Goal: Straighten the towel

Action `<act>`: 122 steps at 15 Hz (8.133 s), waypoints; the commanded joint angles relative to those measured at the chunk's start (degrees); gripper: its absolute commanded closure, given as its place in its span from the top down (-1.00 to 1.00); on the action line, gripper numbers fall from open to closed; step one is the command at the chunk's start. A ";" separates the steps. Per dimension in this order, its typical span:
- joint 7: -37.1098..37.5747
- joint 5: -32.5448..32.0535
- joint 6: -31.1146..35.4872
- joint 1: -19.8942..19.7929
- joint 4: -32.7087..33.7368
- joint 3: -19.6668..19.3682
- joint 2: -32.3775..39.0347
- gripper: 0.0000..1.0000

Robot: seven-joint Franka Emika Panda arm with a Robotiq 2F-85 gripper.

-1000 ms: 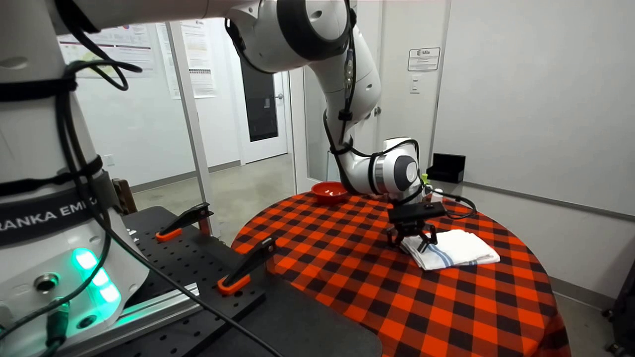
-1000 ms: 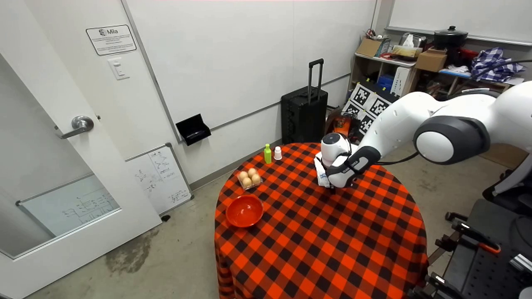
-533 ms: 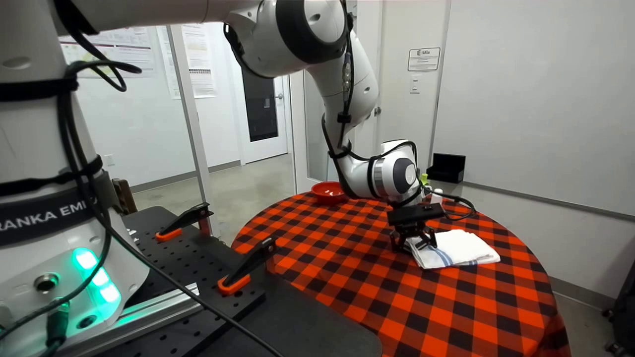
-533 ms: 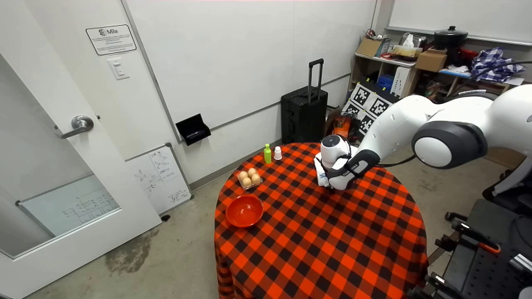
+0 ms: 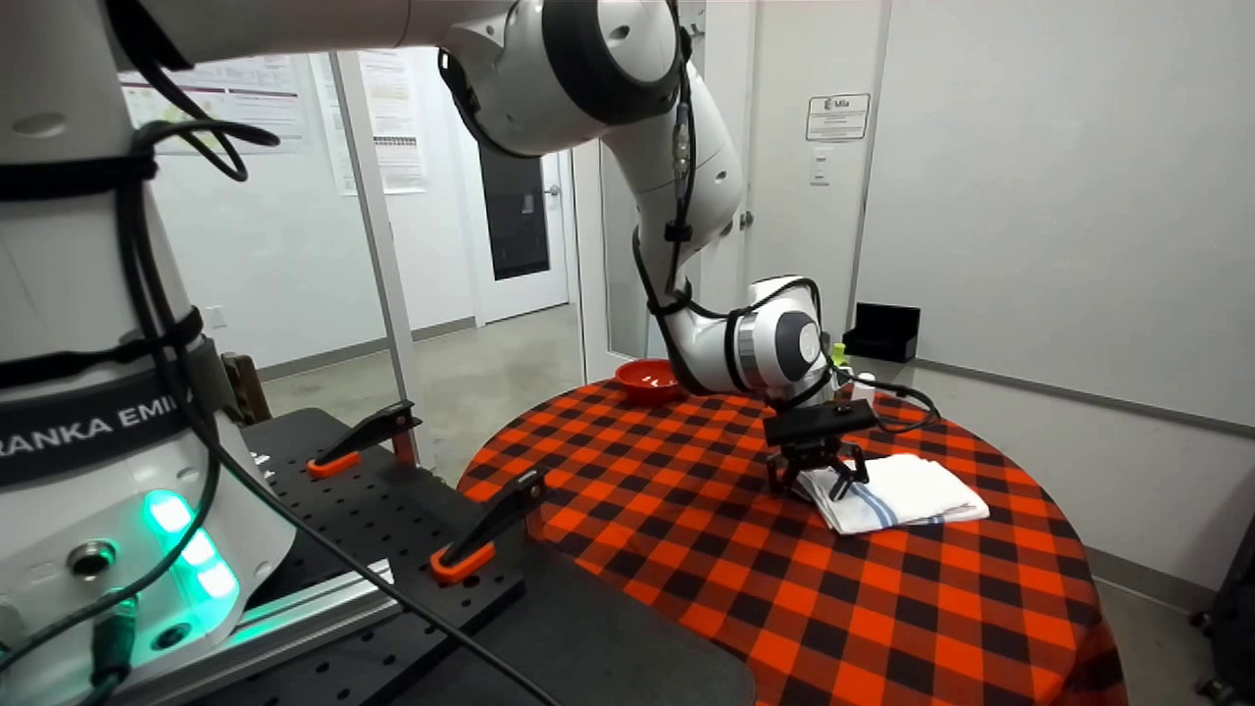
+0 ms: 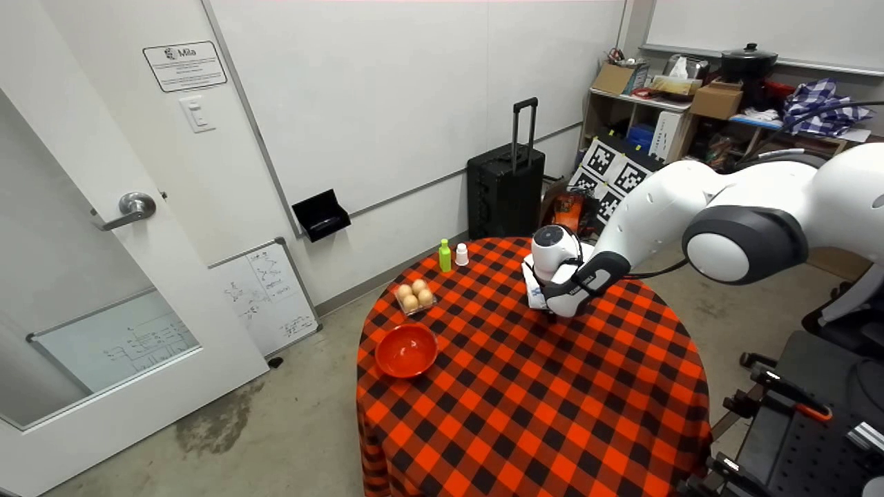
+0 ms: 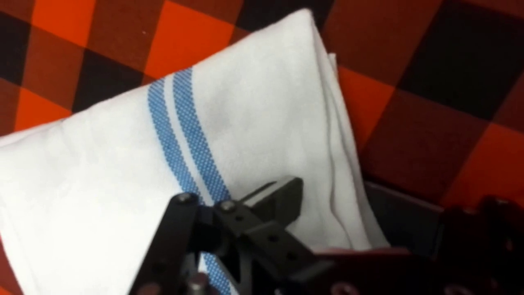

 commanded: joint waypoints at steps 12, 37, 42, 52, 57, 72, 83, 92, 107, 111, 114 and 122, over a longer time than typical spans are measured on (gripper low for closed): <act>3.73 -0.06 0.78 1.34 1.42 -1.76 1.72 0.13; -2.82 0.99 -6.63 -4.46 1.23 4.28 -7.72 -1.00; -3.27 1.12 -8.37 -4.37 0.66 4.70 -7.45 -0.46; -4.65 1.38 -12.17 -4.69 1.05 5.38 -6.91 0.75; -5.27 1.62 -13.12 -4.94 1.00 6.16 -6.56 -0.18; -5.90 0.84 -14.69 -5.48 -5.83 7.76 -17.37 -0.98; -14.22 2.20 -21.75 -7.15 -29.04 7.97 -49.14 -0.98; -20.47 7.82 -36.63 -7.92 -36.75 6.09 -69.49 -0.98; -14.81 16.84 -56.16 1.87 -35.58 10.85 -64.07 -0.98; -13.28 18.73 -57.36 2.92 -34.25 12.39 -60.46 -0.98; -11.92 21.05 -58.25 3.21 -33.69 13.40 -58.17 -0.98; -7.98 27.89 -56.34 5.24 -34.61 17.51 -51.88 -0.98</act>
